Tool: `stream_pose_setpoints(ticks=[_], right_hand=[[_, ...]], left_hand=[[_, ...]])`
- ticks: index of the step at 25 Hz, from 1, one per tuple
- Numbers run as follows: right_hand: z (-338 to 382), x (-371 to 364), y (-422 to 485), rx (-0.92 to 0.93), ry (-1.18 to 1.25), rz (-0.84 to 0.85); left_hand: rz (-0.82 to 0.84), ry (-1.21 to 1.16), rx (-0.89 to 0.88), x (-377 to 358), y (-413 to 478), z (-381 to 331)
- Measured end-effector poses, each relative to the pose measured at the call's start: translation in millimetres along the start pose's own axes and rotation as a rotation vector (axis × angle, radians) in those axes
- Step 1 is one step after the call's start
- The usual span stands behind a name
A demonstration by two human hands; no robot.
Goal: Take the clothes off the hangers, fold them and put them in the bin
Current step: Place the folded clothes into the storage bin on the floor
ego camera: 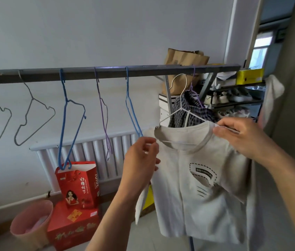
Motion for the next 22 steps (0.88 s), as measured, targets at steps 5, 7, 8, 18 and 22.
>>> stream_pose_setpoints(ticks=[5,7,8,18,22], right_hand=[[12.6,12.2,-31.2,-0.021,0.072,0.105],[14.2,15.2,-38.4,-0.018,0.095,0.123],[14.0,16.2,-40.6,-0.018,0.099,0.129],[27.1,5.4,-37.8,0.026,0.224,0.199],[43.9,-21.1,-32.8,0.049,0.281,0.324]], left_hand=[[-0.108,0.589,-0.211,3.6,-7.2,-7.2],[-0.061,0.668,-0.309,5.5,-12.1,-12.7],[-0.034,0.647,-0.344,7.9,-13.3,-13.0],[-0.033,0.43,-0.348,48.6,-28.9,-27.6],[-0.038,0.254,-0.368,40.1,-33.9,-50.1]])
Point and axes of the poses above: each hand's wrist, its own y-axis towards the middle knuckle, its own x-axis out of the back of the hand, z = x × y, the point moved 10 cm from there along y, towards the middle knuckle, and after that the axes turned 6 degrees about z, right-handed, at the moved point
